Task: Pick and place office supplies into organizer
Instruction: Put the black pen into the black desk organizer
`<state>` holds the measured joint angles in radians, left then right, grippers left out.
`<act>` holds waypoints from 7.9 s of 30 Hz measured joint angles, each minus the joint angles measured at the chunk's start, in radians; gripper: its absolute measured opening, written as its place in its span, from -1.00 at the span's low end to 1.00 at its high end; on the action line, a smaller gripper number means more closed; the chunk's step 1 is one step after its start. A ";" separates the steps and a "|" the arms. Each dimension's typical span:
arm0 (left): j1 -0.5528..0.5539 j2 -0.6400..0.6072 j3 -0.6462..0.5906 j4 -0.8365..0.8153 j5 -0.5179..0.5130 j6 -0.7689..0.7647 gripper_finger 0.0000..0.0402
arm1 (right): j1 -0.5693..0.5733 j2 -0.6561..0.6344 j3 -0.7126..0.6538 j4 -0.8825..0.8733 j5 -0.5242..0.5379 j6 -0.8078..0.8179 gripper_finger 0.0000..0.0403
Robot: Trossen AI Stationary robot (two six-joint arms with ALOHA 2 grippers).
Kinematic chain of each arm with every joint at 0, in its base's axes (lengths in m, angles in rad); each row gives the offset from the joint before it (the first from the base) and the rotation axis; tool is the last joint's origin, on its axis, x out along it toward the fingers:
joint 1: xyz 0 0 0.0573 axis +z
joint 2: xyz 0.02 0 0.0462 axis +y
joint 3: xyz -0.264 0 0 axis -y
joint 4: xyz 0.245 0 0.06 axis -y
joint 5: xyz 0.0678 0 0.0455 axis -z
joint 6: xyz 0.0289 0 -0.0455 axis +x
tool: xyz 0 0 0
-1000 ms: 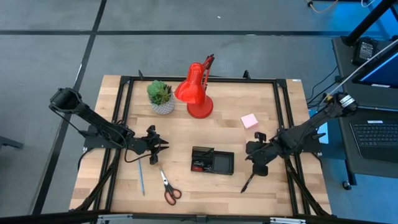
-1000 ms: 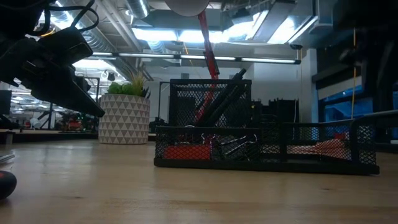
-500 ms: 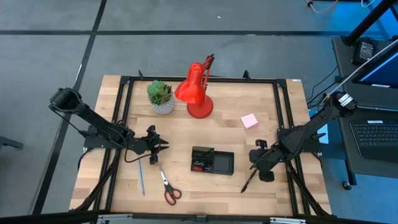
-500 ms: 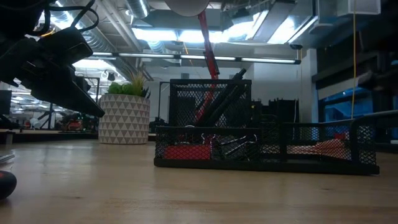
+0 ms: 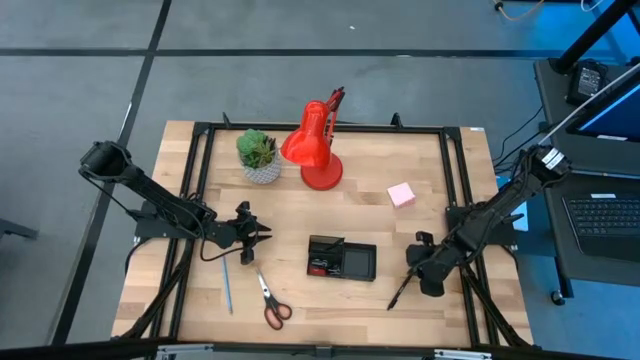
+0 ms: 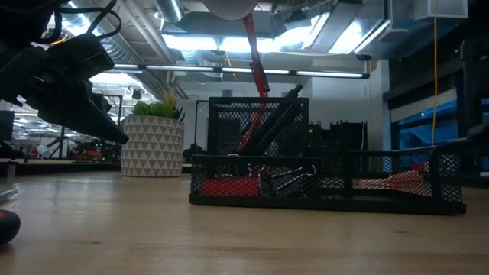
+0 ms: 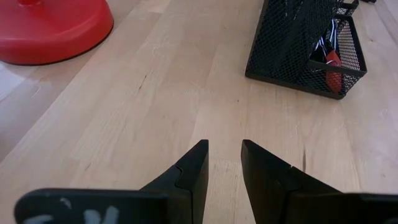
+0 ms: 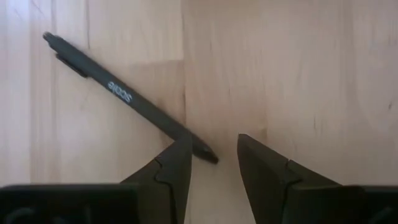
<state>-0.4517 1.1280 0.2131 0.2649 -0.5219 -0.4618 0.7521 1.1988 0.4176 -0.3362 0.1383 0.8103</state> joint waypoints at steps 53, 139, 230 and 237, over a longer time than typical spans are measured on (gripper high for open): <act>0.000 0.000 0.000 0.000 0.000 -0.052 -0.55 | 0.115 0.006 -0.108 0.353 0.105 -0.475 -0.35; 0.000 0.000 0.000 0.000 -0.066 -0.075 -0.55 | 0.117 0.003 -0.366 0.737 0.102 -0.431 -0.35; 0.000 0.000 0.001 0.469 0.033 0.400 -0.34 | 0.011 0.187 0.074 0.989 0.386 -1.119 -0.86; 0.000 0.000 0.002 0.578 0.045 0.565 -0.11 | -0.108 0.187 0.155 0.986 0.387 -1.160 -0.86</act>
<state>-0.4515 1.1282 0.2146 0.8429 -0.4766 0.1031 0.6437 1.3860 0.5725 0.6499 0.5255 -0.3495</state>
